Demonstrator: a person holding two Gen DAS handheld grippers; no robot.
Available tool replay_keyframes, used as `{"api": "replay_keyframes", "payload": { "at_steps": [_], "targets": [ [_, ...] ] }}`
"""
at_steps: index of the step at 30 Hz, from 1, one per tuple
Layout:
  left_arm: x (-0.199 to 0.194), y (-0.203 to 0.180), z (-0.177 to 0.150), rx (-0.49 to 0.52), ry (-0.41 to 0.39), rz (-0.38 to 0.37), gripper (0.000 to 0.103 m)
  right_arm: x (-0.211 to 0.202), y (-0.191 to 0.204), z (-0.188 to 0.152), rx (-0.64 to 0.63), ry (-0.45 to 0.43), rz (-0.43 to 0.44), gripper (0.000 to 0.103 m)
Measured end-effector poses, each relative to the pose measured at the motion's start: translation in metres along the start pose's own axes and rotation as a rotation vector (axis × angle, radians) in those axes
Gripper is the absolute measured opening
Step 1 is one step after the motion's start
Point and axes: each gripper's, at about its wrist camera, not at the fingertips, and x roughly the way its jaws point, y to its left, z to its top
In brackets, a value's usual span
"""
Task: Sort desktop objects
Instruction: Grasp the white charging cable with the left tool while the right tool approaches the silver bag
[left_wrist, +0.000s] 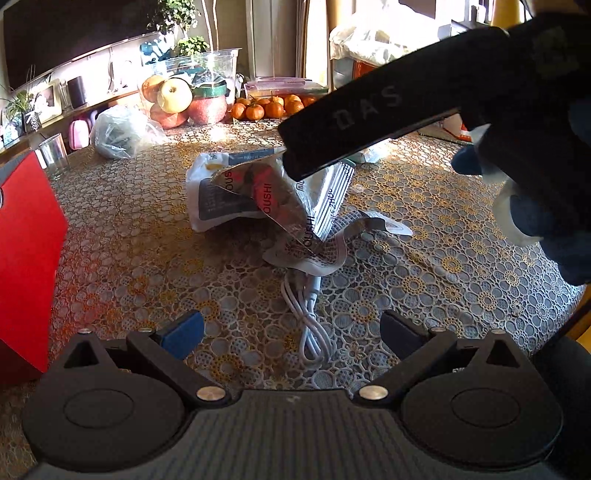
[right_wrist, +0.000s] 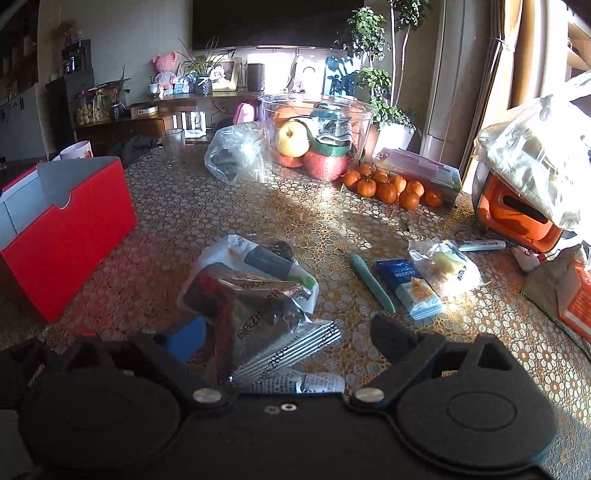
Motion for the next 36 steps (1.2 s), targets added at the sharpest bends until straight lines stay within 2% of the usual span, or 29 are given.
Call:
{"api": "replay_keyframes", "payload": {
  "at_steps": [11, 15, 19, 23, 26, 30, 36],
  "targets": [
    [0.008, -0.008, -0.008, 0.03, 0.002, -0.013, 0.09, 0.024, 0.012, 0.003, -0.064, 0.042, 0.001, 0.085],
    [0.008, -0.009, -0.007, 0.029, -0.011, -0.036, 0.075, 0.028, 0.013, 0.003, -0.068, 0.051, 0.001, 0.081],
    [0.008, -0.002, -0.005, -0.013, -0.019, -0.053, 0.07, 0.031, 0.015, 0.005, -0.079, 0.05, 0.001, 0.079],
    [0.005, 0.009, -0.005, -0.063, -0.028, -0.059, 0.051, 0.034, 0.015, 0.005, -0.079, 0.055, 0.0, 0.076],
    [0.004, 0.004, -0.007, -0.016, -0.028, -0.026, 0.037, 0.036, 0.015, 0.005, -0.079, 0.057, -0.007, 0.076],
    [0.002, -0.004, -0.009, 0.035, -0.034, -0.043, 0.018, 0.037, 0.018, 0.005, -0.087, 0.054, -0.014, 0.076],
    [0.002, 0.001, -0.008, 0.01, -0.032, -0.059, 0.012, 0.036, 0.02, 0.005, -0.097, 0.055, -0.019, 0.073]
  ]
}}
